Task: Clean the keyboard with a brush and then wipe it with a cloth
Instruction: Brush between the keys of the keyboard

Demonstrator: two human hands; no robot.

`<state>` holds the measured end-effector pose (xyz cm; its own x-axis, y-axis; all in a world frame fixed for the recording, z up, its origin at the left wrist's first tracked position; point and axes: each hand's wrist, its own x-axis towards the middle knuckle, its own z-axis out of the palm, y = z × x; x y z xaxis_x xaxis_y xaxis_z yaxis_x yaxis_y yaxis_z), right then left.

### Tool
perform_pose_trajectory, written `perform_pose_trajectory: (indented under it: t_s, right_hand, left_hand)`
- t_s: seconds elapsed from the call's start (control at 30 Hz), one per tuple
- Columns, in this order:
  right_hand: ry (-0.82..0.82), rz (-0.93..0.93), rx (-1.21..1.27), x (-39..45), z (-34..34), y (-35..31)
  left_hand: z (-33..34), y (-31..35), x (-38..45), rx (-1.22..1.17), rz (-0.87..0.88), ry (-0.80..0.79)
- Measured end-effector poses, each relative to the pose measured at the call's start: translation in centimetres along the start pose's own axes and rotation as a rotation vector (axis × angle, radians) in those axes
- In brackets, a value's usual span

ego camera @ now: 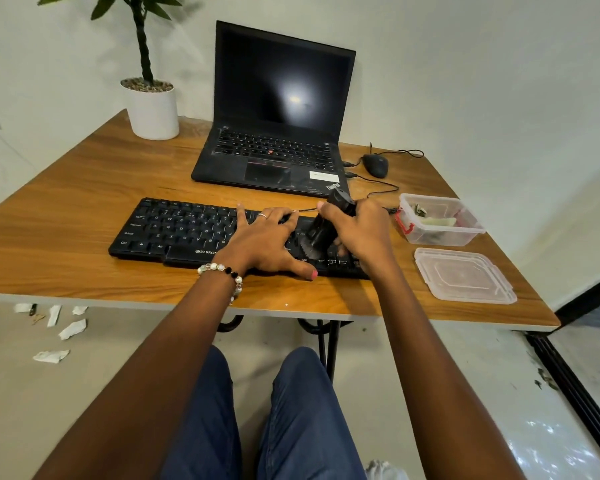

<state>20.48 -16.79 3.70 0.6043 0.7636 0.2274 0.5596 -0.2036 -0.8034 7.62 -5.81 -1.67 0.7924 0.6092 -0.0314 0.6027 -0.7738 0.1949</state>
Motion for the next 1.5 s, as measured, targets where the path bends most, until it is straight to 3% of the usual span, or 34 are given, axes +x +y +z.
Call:
perform_pose_trajectory:
  t_s: [0.17,0.37,0.5,0.6,0.83,0.97,1.1,1.23,1.33,1.5]
  right_hand:
    - [0.115,0.033,0.139,0.3,-0.3,1.0]
    - [0.279,-0.042,-0.038,-0.2,-0.4,3.6]
    - [0.205,-0.129,-0.115,-1.3,0.6,2.3]
    - [0.082,-0.05,0.138,-1.4,0.8,1.8]
    - [0.385,-0.161,-0.081,-1.3,0.4,3.1]
    - [0.284,-0.167,-0.041,-1.9,1.7,3.4]
    - [0.224,0.024,0.225,-1.4,1.0,2.8]
    - [0.368,-0.072,0.019,-1.1,0.0,2.9]
    - [0.359,-0.13,-0.121,-1.6,1.0,2.9]
    - [0.217,-0.042,0.047,-1.4,2.0,2.4]
  left_hand:
    - [-0.1,0.1,-0.1,0.005,0.001,0.007]
    - [-0.1,0.1,-0.2,-0.01,0.004,0.014]
    - [-0.1,0.1,-0.2,-0.009,0.001,0.014]
    - [-0.1,0.2,-0.2,-0.009,-0.001,0.012]
    - [0.0,0.2,-0.1,-0.002,0.002,0.016]
    - [0.1,0.0,-0.1,0.004,0.001,0.025]
    - [0.0,0.1,-0.1,-0.004,-0.001,0.011]
    - [-0.1,0.0,0.0,-0.004,0.002,0.008]
    - [0.0,0.0,0.0,-0.002,0.0,0.014]
    - [0.0,0.1,-0.1,-0.004,-0.003,0.012]
